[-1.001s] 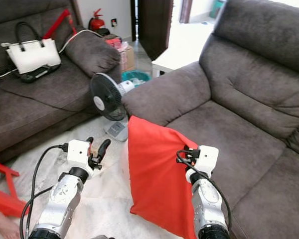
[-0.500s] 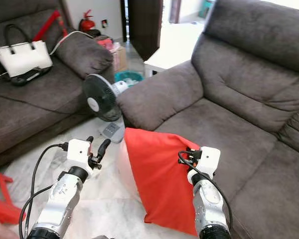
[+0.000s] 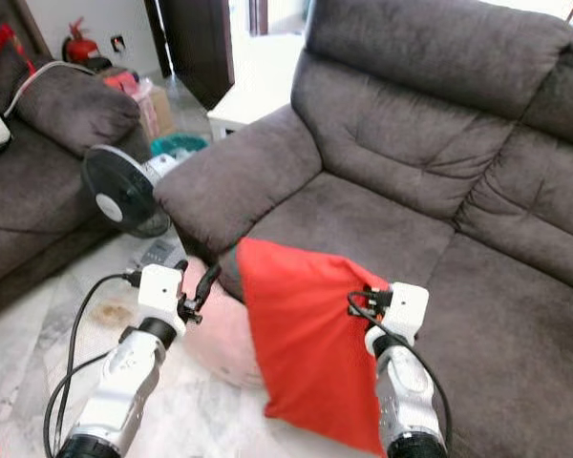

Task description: Move the pillow to the sofa from floor

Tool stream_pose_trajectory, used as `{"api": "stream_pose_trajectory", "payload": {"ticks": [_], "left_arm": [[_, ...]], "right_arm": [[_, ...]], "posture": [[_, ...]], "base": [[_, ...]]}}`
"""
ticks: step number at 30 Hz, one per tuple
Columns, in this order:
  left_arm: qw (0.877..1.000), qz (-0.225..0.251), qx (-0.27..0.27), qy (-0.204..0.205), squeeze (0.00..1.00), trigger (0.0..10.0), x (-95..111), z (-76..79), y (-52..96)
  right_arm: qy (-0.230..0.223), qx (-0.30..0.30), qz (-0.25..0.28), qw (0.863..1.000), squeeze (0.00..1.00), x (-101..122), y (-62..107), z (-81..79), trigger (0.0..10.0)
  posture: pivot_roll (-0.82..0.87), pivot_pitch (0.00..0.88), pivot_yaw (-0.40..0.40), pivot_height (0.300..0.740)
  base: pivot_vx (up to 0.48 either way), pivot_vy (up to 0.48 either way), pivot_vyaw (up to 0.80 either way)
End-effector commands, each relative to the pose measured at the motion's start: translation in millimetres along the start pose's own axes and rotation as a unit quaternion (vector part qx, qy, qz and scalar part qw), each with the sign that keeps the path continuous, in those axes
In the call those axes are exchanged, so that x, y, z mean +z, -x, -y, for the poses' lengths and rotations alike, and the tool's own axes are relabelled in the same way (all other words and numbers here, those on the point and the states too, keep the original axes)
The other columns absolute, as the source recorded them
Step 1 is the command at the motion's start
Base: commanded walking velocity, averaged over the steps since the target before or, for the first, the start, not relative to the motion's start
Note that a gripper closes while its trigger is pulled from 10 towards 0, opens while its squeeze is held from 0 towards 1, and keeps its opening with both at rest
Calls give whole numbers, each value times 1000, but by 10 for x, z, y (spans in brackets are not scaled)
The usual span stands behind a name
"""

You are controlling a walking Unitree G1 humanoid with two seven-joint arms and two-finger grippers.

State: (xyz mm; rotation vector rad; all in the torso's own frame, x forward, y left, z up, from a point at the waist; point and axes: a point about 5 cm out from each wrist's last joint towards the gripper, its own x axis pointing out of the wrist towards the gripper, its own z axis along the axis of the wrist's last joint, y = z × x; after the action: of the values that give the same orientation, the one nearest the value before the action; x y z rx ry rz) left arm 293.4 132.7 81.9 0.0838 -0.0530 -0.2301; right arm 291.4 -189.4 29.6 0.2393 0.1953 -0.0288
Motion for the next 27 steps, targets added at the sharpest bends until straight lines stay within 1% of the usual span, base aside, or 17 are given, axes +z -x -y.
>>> {"api": "stream_pose_trajectory", "payload": {"ticks": [1, 9, 13, 18, 19, 20, 24, 27], "left_arm": [[1000, -4, 5, 3, 0, 10000, -21, -21, 23], [1000, -2, 2, 1, 0, 10000, -17, -5, 25], [1000, -2, 1, 0, 0, 10000, -22, 5, 26], [1000, -1, -1, 3, 0, 10000, -18, 17, 14], [1000, 0, -2, -4, 0, 10000, -15, 18, 12], [1000, 0, -2, -9, 0, 10000, -13, 18, 12], [1000, 0, -2, 2, 0, 10000, -18, 23, 14], [1000, 0, -2, -2, 0, 10000, -16, 13, 14]], "right_arm": [[9, 6, 61, 998, 0, 265, -75, -26, 10000], [11, -1, 58, 998, 0, 248, -68, -8, 10000], [12, -3, 58, 998, 0, 249, -71, -1, 10000], [14, -5, 59, 998, 0, 256, -74, 9, 10000], [14, -5, 59, 998, 0, 257, -74, 11, 10000], [14, -6, 58, 998, 0, 256, -74, 13, 10000], [15, -7, 59, 998, 0, 261, -77, 16, 10000], [15, -7, 58, 998, 0, 258, -77, 18, 10000]], "posture": [[80, 46, -44, 740], [82, 43, -45, 740], [80, 36, -45, 740], [81, 30, -45, 740], [80, 26, -46, 740], [80, 26, -46, 740], [82, 22, -46, 740], [82, 22, -46, 740]], "base": [[0, 0, -800], [0, 0, -800], [0, -320, -800], [0, 0, -800], [0, 0, -800], [0, -480, -800], [0, -388, -800], [0, 0, -800]]}}
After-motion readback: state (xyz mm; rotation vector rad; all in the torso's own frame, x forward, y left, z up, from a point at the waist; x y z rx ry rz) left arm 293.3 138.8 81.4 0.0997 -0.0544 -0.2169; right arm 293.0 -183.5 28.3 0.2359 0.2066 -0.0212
